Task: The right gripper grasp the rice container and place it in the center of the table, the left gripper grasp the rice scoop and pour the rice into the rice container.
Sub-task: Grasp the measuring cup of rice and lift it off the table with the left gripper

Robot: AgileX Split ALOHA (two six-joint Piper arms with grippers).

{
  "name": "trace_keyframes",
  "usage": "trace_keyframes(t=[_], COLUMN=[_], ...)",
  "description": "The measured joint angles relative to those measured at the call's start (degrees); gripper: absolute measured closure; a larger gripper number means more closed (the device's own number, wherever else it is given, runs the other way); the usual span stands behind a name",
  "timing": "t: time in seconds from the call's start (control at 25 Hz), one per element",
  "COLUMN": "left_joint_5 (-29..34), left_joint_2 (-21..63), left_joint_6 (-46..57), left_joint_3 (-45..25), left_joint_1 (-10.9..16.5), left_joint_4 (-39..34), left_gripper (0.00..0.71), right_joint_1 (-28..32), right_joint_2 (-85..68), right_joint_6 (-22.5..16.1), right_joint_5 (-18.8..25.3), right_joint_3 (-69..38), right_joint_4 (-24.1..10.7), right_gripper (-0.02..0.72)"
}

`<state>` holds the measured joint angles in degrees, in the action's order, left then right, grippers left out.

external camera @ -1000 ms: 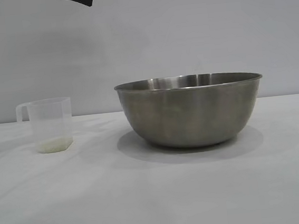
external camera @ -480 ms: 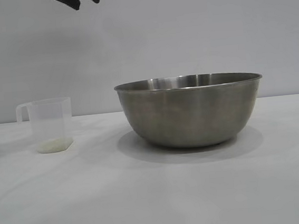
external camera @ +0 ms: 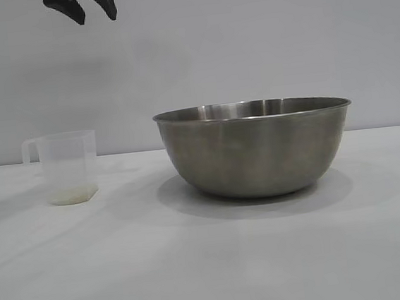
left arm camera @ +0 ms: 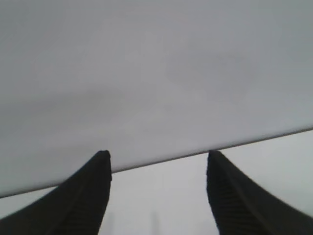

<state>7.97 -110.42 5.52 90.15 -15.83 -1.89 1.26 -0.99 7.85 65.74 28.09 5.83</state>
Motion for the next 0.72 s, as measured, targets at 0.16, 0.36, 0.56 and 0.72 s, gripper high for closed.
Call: trace_keyframes(t=[0.16,0.36,0.56,0.72], left_joint_5=[-4.22,-14.44,-23.51,-27.33], left_joint_2=[6.01,11.44,14.54,15.17], left_joint_6=[-0.25,-0.15,-0.05,-0.05], left_joint_3=[-8.78,-21.66,-32.05,-38.08], left_joint_1=[0.12,1.27,2.25,3.46], left_joint_4=[-1.68,-2.07,-2.07,-2.16], left_gripper=[0.282,0.282,0.282,0.282], right_joint_1=[0.0,0.0,0.0,0.0], right_joint_2=[0.0,0.0,0.0,0.0], right_joint_6=[0.0,0.0,0.0,0.0], right_joint_5=[0.0,0.0,0.0,0.0], right_joint_3=[0.0,0.0,0.0,0.0], right_joint_4=[0.0,0.0,0.0,0.0], right_gripper=[0.312,0.312,0.312,0.312])
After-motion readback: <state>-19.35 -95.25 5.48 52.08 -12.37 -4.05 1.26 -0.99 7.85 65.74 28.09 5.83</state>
